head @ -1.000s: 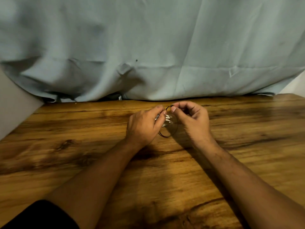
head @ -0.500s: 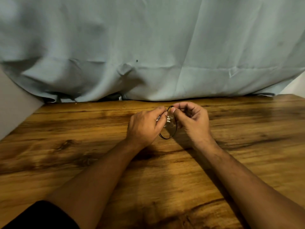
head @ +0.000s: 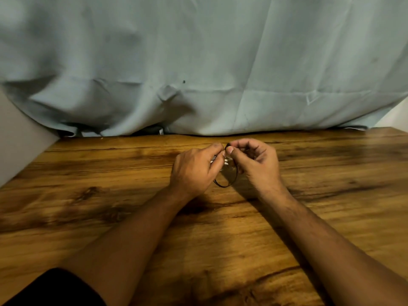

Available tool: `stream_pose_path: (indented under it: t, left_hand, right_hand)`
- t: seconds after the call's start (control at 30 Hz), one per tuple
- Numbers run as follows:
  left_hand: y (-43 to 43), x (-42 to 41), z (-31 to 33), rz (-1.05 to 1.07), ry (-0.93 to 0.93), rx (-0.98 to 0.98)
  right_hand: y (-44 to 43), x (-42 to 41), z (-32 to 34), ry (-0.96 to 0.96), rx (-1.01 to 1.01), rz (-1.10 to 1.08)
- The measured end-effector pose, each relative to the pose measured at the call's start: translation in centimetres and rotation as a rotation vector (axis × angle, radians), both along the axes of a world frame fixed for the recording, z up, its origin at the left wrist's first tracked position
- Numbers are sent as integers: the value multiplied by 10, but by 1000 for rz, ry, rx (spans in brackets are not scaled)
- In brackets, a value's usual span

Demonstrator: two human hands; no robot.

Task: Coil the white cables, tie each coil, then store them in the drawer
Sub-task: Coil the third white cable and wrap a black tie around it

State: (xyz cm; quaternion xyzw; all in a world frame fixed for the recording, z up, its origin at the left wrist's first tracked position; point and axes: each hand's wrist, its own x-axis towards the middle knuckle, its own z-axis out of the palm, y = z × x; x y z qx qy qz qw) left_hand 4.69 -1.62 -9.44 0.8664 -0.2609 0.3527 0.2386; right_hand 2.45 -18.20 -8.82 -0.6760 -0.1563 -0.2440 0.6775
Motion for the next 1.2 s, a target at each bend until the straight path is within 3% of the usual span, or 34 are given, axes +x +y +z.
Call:
stream_pose_path:
  t: [0.57, 1.2]
  left_hand:
    - [2, 2, -1, 19, -3, -2]
    - [1, 0, 0, -30, -24, 49]
  right_hand:
    - [-1, 0, 4, -36, 43, -19]
    - [-4, 2, 3, 68, -31, 52]
